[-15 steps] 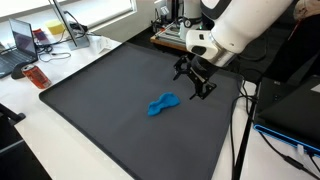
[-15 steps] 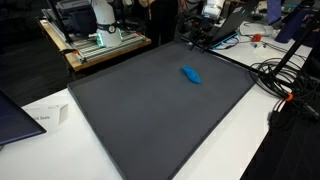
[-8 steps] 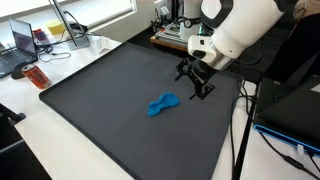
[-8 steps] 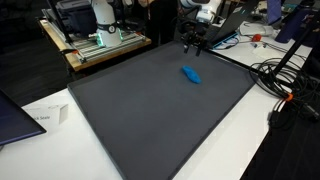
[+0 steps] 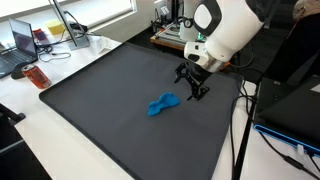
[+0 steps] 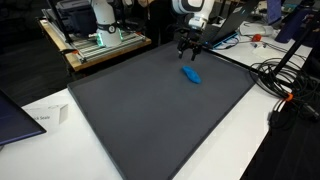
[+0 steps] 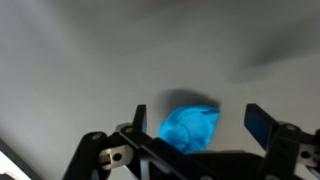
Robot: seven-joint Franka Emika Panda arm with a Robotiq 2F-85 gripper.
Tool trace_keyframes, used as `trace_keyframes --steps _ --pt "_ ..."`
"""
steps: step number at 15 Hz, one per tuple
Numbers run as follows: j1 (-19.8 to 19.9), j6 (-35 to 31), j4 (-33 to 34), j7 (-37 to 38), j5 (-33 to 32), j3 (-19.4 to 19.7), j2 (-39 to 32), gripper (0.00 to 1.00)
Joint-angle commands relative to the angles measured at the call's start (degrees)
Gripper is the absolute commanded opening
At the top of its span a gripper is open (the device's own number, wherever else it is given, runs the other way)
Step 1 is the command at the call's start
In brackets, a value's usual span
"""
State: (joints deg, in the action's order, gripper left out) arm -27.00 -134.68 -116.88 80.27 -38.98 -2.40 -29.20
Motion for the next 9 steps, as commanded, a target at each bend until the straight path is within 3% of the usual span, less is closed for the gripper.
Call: trace_keyframes --steps 1,7,9 --pt "0.99 -3.17 -2.66 2.19 -2.01 0.42 1.33 1.0" --pt "5.22 -0.35 -1.0 -7.81 5.09 -2.3 4.33 1.0" --pt "7.37 0.04 0.04 -14.24 10.6 -3.62 5.06 1.0"
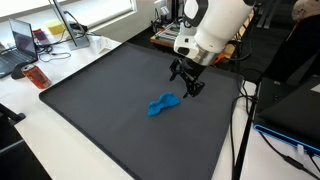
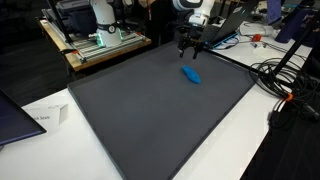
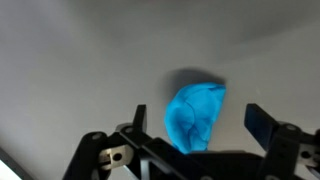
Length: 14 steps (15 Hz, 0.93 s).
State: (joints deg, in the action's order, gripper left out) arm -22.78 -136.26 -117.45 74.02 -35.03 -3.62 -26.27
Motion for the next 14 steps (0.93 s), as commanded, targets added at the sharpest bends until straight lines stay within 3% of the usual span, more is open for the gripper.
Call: trace_keyframes --steps 1,7,14 --pt "3.87 1.89 1.23 -11.06 9.64 -2.78 2.35 1.0" --pt "6.68 9.01 8.9 -23.81 22.59 -2.25 1.18 1.0" --pt "10.09 18.17 20.08 -32.21 29.8 -0.7 -2.08 1.0"
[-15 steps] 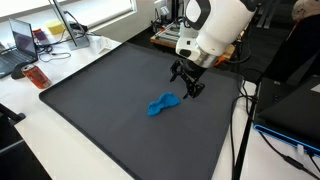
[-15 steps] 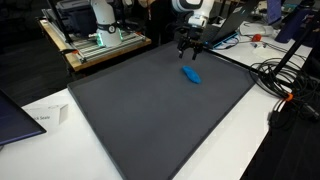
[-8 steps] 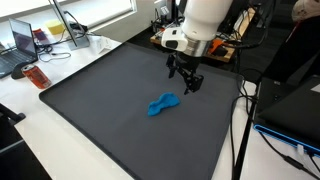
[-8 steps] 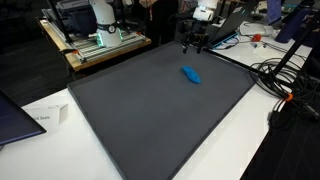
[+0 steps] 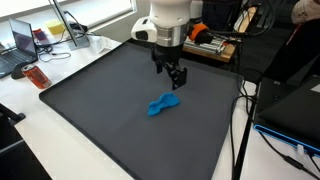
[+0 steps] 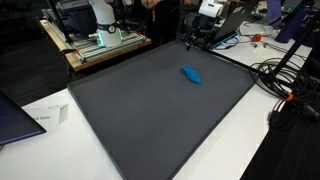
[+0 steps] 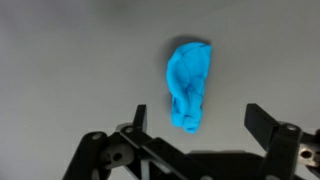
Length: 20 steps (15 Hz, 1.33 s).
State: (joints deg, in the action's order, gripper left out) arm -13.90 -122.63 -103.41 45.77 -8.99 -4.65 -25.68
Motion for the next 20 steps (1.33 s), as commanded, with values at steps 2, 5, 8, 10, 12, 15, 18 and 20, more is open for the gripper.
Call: trace_keyframes --steps 2,5,8,10,12,15,18,20 --pt "2.14 7.66 10.06 -5.91 5.83 0.66 -4.5 1.0" --pt "3.37 12.91 16.87 -7.64 9.09 1.24 -8.06 1.0" --pt "4.46 17.82 24.13 -8.95 12.18 1.57 -12.14 1.0" --pt "4.88 20.71 28.92 -8.95 13.53 1.97 -14.96 1.0" --pt "5.58 23.39 33.63 -9.06 14.99 2.24 -17.78 1.0" --pt "6.69 25.91 39.57 -9.95 17.13 2.12 -21.91 1.0" --pt "7.85 26.77 43.92 -11.26 19.35 1.79 -25.64 1.0" --pt "8.39 25.2 45.65 -12.38 20.5 1.76 -27.88 1.0"
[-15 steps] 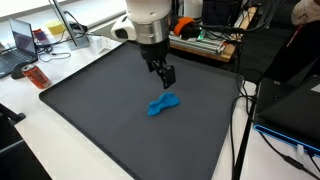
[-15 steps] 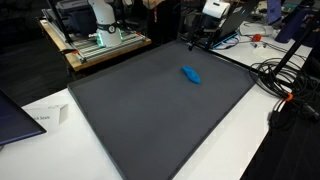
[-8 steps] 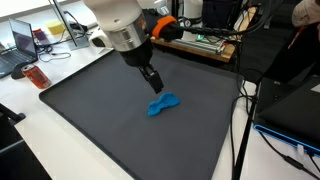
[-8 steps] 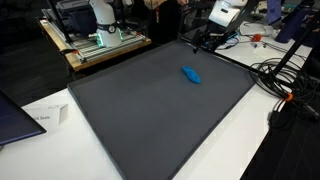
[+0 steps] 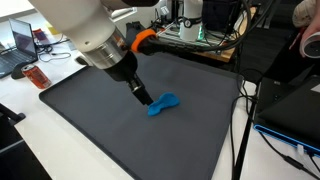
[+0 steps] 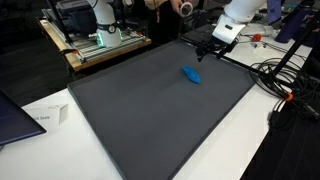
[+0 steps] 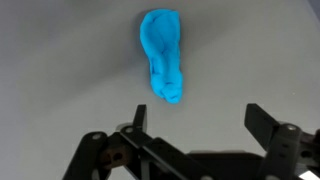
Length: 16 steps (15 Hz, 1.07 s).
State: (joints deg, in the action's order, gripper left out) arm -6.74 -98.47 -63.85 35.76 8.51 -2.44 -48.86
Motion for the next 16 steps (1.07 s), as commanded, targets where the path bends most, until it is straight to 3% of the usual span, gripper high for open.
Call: trace_keyframes --steps 1,6,16 --pt "1.01 0.31 6.65 -2.52 2.62 0.01 -5.68 1.0" --pt "2.33 -4.28 5.8 -6.36 3.81 -0.44 -8.65 1.0" --pt "7.12 -15.5 -4.65 -16.53 10.25 -2.23 -7.27 1.0"
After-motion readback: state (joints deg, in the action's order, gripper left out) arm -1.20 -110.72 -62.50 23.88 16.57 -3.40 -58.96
